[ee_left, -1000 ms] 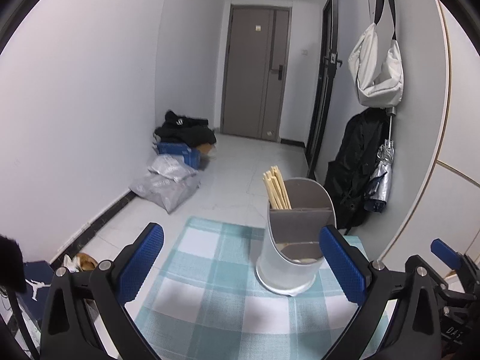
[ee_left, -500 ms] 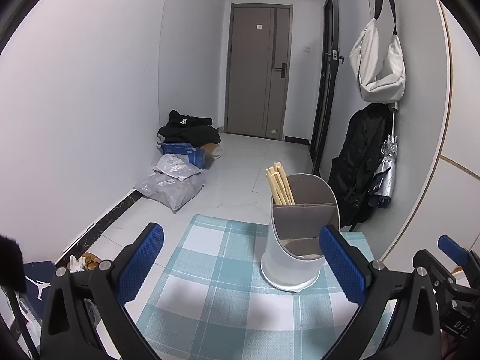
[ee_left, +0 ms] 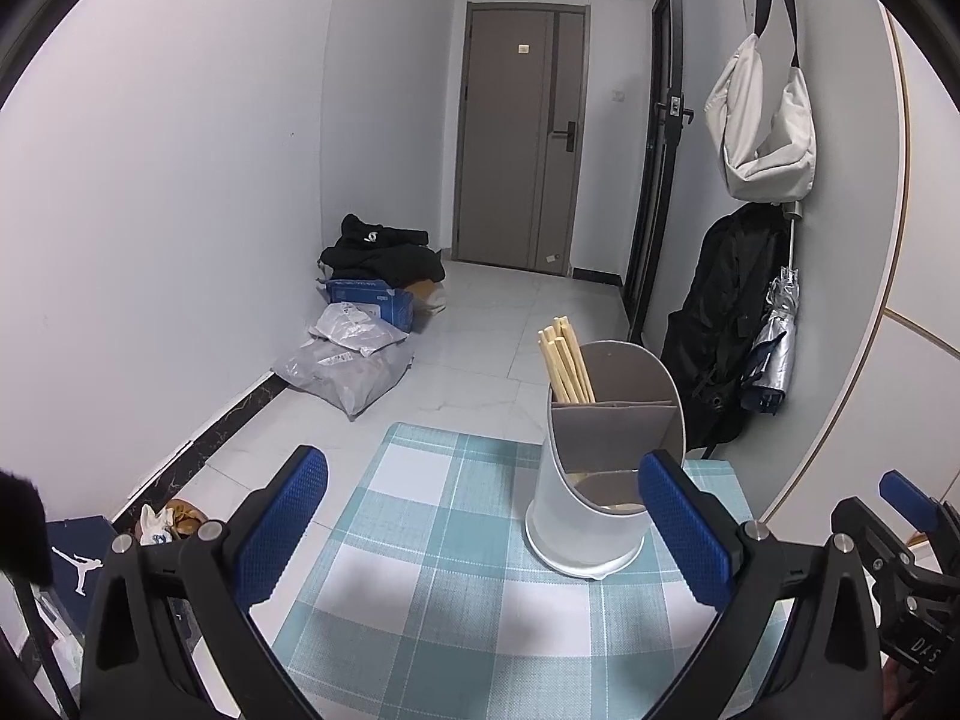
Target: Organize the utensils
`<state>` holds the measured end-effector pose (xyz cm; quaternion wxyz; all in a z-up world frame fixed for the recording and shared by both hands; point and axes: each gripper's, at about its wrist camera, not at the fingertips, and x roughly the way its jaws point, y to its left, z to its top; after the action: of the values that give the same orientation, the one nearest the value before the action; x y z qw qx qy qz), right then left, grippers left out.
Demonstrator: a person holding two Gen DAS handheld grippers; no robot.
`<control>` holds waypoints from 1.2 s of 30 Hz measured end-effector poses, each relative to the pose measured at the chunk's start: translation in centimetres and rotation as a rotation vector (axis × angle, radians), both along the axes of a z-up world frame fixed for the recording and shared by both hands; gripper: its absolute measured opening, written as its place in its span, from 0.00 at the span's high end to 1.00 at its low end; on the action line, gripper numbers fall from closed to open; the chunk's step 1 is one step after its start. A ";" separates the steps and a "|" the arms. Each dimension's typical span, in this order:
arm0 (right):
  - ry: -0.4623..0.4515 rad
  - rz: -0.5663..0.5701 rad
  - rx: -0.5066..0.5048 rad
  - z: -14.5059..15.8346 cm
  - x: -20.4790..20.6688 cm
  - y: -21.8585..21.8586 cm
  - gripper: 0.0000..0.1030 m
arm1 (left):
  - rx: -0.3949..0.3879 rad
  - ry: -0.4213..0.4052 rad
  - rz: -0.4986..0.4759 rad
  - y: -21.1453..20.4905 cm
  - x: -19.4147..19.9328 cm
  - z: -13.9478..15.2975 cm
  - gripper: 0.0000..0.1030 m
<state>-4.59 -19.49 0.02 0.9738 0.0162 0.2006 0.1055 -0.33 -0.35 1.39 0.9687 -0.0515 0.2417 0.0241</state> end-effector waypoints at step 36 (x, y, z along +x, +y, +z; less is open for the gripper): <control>0.026 -0.001 -0.009 -0.7 0.3 0.5 0.11 | -0.020 0.010 0.022 0.8 0.1 0.1 0.01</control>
<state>-4.29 -19.02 -0.66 0.9713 0.0133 0.2135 0.1037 -0.21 0.44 1.45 0.9667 -0.0636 0.2459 0.0325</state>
